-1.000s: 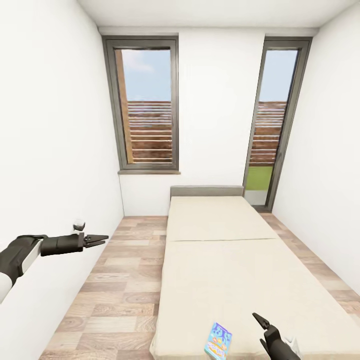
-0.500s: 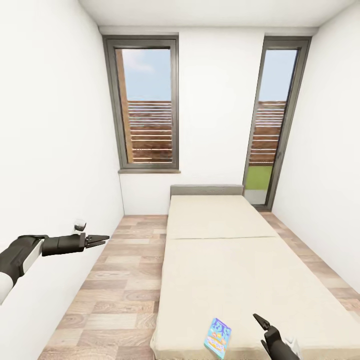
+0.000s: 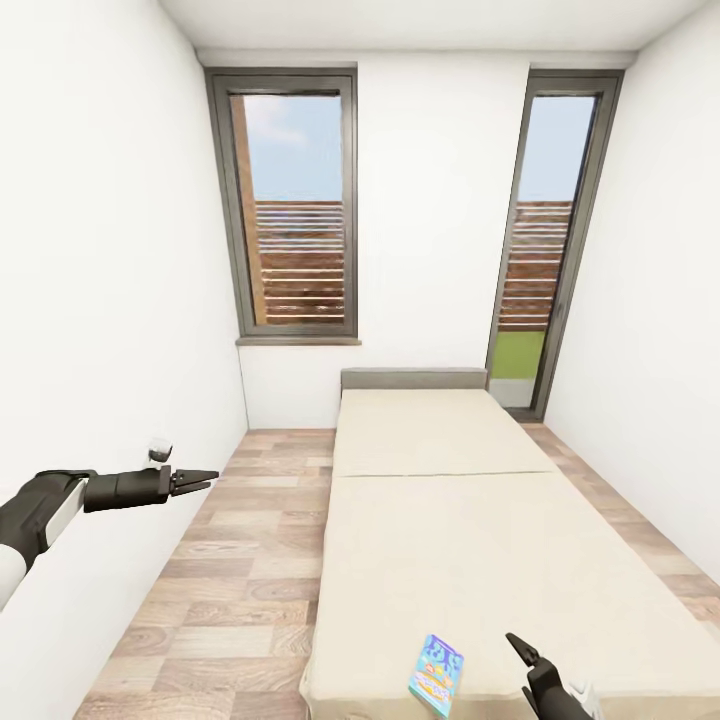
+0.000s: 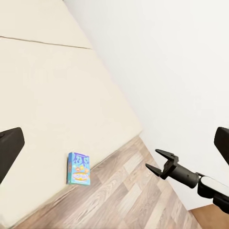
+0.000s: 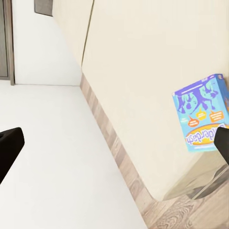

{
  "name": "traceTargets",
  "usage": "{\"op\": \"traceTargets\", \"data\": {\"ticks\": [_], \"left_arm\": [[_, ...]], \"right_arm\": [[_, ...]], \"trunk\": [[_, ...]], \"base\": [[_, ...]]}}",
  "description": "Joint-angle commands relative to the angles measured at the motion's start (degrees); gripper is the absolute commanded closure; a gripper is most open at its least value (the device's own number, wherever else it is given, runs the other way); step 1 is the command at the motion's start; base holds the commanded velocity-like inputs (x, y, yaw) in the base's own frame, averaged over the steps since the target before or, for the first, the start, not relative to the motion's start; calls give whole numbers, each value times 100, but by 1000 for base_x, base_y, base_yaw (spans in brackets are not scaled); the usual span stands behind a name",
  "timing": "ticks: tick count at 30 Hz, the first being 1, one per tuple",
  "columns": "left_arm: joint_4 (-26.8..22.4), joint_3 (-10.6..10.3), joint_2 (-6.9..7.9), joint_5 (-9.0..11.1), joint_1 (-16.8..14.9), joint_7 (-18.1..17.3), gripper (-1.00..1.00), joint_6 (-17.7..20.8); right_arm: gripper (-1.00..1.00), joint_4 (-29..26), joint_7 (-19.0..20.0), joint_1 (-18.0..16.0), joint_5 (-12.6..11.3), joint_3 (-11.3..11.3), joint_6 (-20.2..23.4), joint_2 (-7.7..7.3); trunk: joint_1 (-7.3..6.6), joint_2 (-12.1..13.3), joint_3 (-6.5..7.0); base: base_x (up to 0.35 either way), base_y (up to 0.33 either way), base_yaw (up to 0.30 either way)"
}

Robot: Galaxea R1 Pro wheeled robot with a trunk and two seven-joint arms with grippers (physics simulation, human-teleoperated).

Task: Put all the toys in the child's room - the three board games (two on the bed and one on the table), the two jigsaw puzzles on the table, and the tennis ball on the table - inside the toy box on the table in the child's room.

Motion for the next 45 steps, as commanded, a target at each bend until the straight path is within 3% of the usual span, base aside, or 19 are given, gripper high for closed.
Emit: {"op": "traceTargets", "data": {"ticks": [1,18,23,28,45], "left_arm": [[0,-36,7,41,-7,-8,-100,60],[0,-36,7,41,-7,0,-100,55],[0,-36,7,41,-7,7,-100,52],[0,-36,7,41,-7,1,-100,52],[0,-36,0,41,-7,7,-100,52]], "right_arm": [[-100,0,6,-5,-40,-21,50,4],[-100,3,-7,-5,-29,-15,23,44],[-100,296,-32,-5,272,67,-457,54],[-100,987,-38,-9,530,139,-849,59],[-100,1284,-122,-16,599,163,-1546,53]], "trunk": [[24,-50,-28],[397,-731,-333],[507,-932,-423],[617,-1133,-513],[990,-1814,-818]], "base": [[0,0,0],[0,0,0],[0,0,0],[0,0,0],[0,0,0]]}}
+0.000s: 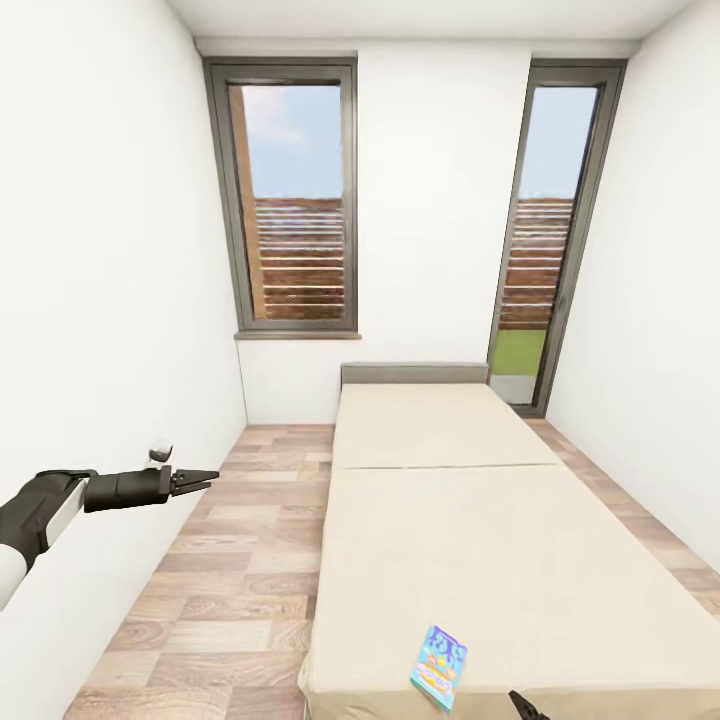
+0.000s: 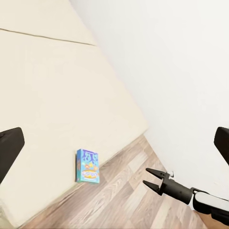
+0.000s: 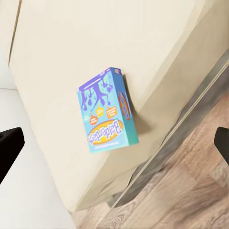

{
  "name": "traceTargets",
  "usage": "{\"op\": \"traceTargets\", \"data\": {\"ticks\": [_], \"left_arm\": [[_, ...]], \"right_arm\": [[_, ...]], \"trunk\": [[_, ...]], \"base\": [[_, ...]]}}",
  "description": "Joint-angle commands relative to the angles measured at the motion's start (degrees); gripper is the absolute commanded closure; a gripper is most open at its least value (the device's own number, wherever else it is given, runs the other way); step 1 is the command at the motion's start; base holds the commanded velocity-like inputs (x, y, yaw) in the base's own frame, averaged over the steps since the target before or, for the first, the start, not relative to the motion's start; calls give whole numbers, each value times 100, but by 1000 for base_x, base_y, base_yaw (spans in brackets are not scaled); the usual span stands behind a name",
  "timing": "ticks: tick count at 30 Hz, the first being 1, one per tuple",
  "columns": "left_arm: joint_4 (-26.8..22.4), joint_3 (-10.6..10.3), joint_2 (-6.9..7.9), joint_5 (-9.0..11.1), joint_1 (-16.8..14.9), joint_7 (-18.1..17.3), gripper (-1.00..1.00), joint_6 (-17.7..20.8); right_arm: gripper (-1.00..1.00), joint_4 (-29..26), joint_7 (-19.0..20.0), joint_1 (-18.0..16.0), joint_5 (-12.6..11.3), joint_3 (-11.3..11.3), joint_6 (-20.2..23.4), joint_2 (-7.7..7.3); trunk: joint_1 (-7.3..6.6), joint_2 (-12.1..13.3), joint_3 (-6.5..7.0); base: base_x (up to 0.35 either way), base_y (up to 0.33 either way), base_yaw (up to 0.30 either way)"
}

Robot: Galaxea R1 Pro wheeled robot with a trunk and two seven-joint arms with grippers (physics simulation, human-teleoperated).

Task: Put all the toys in the child's room - the three board games (two on the bed and one on the table), the two jigsaw puzzles on the table, and the tennis ball on the table - inside the toy box on the table in the child's room.

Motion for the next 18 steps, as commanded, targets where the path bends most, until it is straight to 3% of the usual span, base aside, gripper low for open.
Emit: {"op": "traceTargets", "data": {"ticks": [1,18], "left_arm": [[0,-36,7,41,-6,-7,-100,60],[0,-36,-51,44,-6,-13,-100,52]], "right_arm": [[-100,0,25,-3,-56,-34,43,3],[-100,-26,79,-2,-87,-37,53,13]], "trunk": [[23,-47,-26],[397,-729,-331]], "base": [[0,0,0],[0,0,0]]}}
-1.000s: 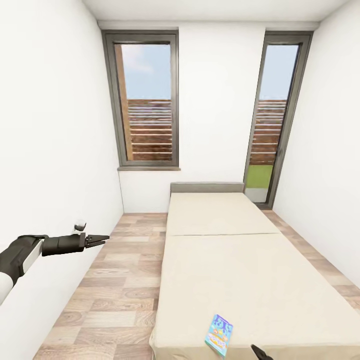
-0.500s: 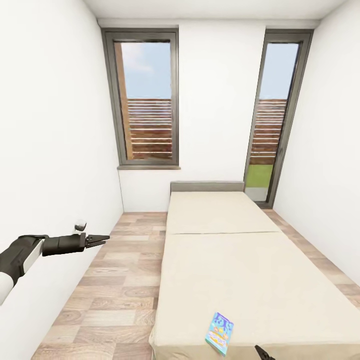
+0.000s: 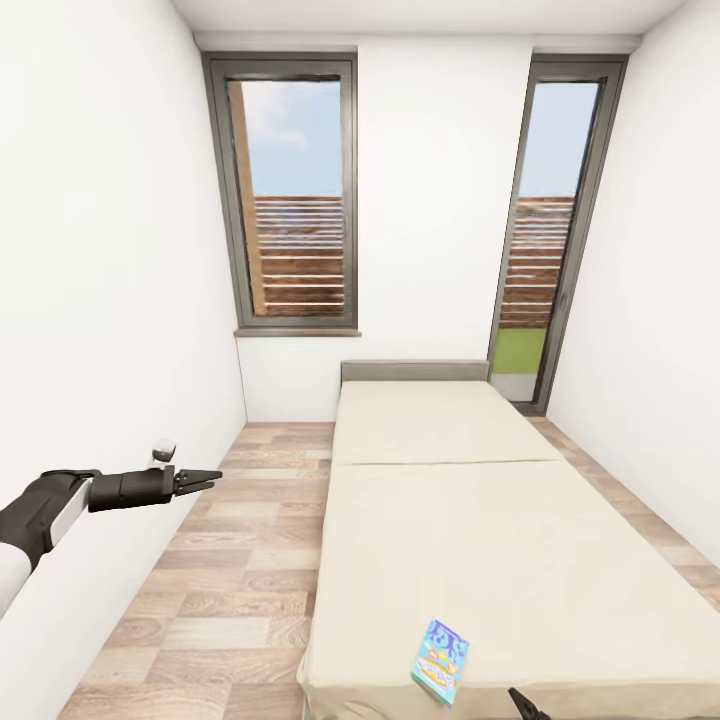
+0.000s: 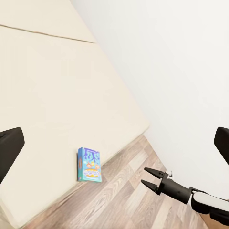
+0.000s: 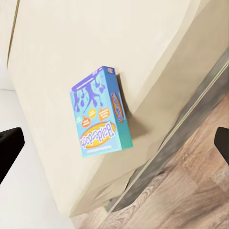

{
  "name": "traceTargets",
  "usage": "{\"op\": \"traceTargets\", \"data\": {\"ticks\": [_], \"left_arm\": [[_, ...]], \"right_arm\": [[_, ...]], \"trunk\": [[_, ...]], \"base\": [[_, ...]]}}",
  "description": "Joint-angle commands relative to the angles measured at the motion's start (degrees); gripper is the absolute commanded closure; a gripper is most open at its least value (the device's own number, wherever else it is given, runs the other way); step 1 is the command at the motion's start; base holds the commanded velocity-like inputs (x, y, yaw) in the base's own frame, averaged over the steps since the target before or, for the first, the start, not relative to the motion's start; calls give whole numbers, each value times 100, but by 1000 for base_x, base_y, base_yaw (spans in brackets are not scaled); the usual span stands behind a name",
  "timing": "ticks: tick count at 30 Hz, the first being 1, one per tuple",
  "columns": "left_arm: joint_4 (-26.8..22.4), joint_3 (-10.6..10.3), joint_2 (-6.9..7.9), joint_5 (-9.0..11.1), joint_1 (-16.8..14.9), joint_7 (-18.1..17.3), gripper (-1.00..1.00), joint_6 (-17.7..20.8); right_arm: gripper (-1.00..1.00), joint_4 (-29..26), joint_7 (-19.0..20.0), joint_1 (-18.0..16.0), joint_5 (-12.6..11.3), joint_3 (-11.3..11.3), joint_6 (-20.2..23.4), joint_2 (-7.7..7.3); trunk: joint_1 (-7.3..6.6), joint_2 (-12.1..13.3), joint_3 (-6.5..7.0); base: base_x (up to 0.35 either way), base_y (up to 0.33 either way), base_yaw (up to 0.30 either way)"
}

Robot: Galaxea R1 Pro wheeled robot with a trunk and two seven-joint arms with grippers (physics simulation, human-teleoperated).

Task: Put all the toys in the child's room - the three board games (two on the bed and one on the table), the two jigsaw puzzles on the table, and the tennis ball on the table - inside the toy box on the table in the child's room.

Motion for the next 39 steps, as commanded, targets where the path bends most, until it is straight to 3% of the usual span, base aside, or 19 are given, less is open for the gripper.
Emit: {"op": "traceTargets", "data": {"ticks": [1,5,10,14,25,39], "left_arm": [[0,-36,5,43,-6,-8,-100,60],[0,-36,-28,41,-6,-9,-100,60],[0,-36,-62,39,-6,-13,-100,61],[0,-37,-73,38,-6,-17,-100,60],[0,-39,-69,38,-6,-32,-100,57],[0,-39,-68,38,-6,-27,-100,30]], "right_arm": [[-100,-7,38,-4,-70,-33,86,1],[-100,-15,116,-6,-113,-48,255,-14],[-100,-24,246,-60,-149,-84,781,-76],[-100,-17,252,-316,-158,-106,965,-101],[-100,-2,209,-592,-161,-164,963,-82],[-100,31,216,-645,-154,-193,950,-22]], "trunk": [[23,-46,-26],[111,-207,-98],[221,-407,-187],[308,-568,-259],[550,-1009,-457],[858,-1570,-708]], "base": [[0,0,0],[0,0,0],[0,0,0],[0,0,0],[0,0,0],[0,0,0]]}}
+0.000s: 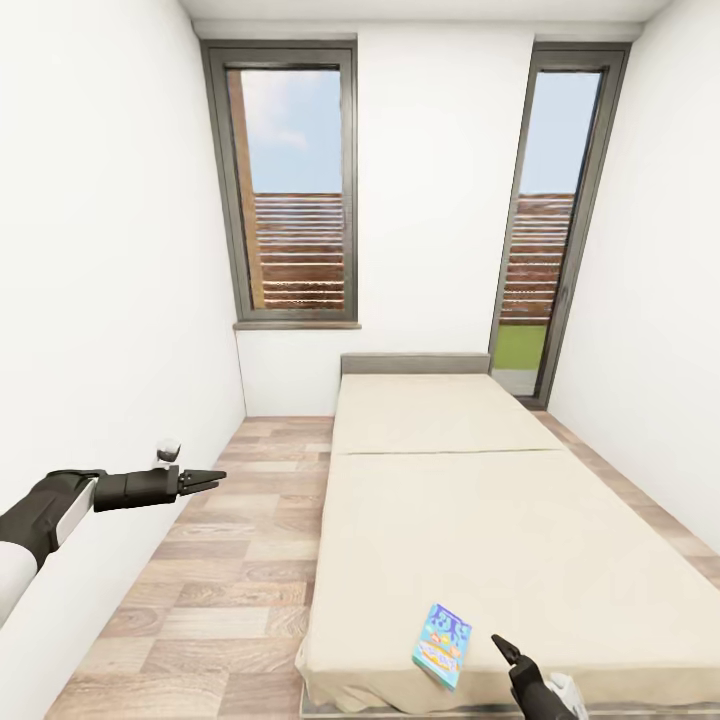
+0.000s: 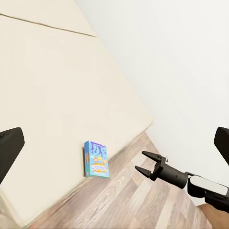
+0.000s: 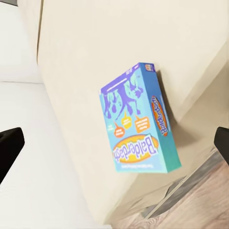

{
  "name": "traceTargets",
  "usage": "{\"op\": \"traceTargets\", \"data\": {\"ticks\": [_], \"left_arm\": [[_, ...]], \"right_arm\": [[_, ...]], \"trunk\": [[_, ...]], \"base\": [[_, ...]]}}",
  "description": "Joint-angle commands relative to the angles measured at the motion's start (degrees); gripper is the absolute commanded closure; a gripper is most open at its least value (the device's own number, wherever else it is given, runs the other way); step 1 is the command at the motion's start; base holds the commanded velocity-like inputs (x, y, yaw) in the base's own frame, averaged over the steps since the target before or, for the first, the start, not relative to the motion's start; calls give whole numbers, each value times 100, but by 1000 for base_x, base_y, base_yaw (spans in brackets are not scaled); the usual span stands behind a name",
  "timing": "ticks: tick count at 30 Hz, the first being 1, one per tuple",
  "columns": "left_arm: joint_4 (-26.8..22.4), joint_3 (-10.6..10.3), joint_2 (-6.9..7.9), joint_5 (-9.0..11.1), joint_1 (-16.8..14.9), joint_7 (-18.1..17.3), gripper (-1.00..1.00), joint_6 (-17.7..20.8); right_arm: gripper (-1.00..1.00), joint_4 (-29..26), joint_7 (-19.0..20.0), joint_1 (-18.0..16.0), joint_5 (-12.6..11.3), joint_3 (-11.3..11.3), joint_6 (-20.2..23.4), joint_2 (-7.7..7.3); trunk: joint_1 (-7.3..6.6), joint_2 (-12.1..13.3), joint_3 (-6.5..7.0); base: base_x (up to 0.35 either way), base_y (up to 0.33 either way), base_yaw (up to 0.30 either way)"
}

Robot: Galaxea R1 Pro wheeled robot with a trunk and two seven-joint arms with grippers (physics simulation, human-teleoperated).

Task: Put all the toys in the child's room - the three board games (two on the bed and one on the table), the two jigsaw puzzles on the table, and the tennis ball on the table - inside the toy box on the table in the child's room.

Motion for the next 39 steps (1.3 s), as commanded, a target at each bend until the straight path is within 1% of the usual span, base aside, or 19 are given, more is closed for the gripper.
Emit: {"op": "traceTargets", "data": {"ticks": [1,14,20,27,32,34,36,37,38,39], "left_arm": [[0,-36,7,41,-6,-8,-100,59],[0,-34,6,41,-6,-16,-100,40],[-8,-33,7,41,-6,-26,-100,38],[-12,-33,7,47,-6,-32,-100,41],[-38,-37,7,78,-6,-125,-100,62],[-53,-43,9,81,-6,-242,-100,78],[-64,-58,12,83,-6,-475,-100,114],[-70,-70,15,82,-6,-700,-100,137],[-73,-73,17,79,-6,-836,-100,145],[-75,-78,26,72,-6,-1097,-100,152]], "right_arm": [[-100,1,14,-5,-43,-31,53,6],[-100,12,71,-5,-50,-10,81,32],[-100,13,56,-5,-44,-1,90,105],[-100,13,50,-5,-39,4,29,131],[-100,6,72,-5,-49,-3,61,133],[-100,5,74,-5,-50,-4,69,133],[-100,4,75,-5,-50,-6,80,133],[-100,4,75,-5,-51,-9,84,133],[-100,4,77,-5,-51,-10,86,133],[-100,4,81,-5,-51,-11,88,133]], "trunk": [[22,-45,-25],[308,-567,-259],[440,-807,-366],[594,-1088,-492],[703,-1289,-582],[747,-1369,-618],[747,-1369,-618],[747,-1369,-618],[747,-1369,-618],[747,-1369,-618]], "base": [[0,0,0],[0,0,0],[0,0,0],[0,0,0],[0,0,0],[0,0,0],[0,0,0],[0,0,0],[0,0,0],[0,0,0]]}}
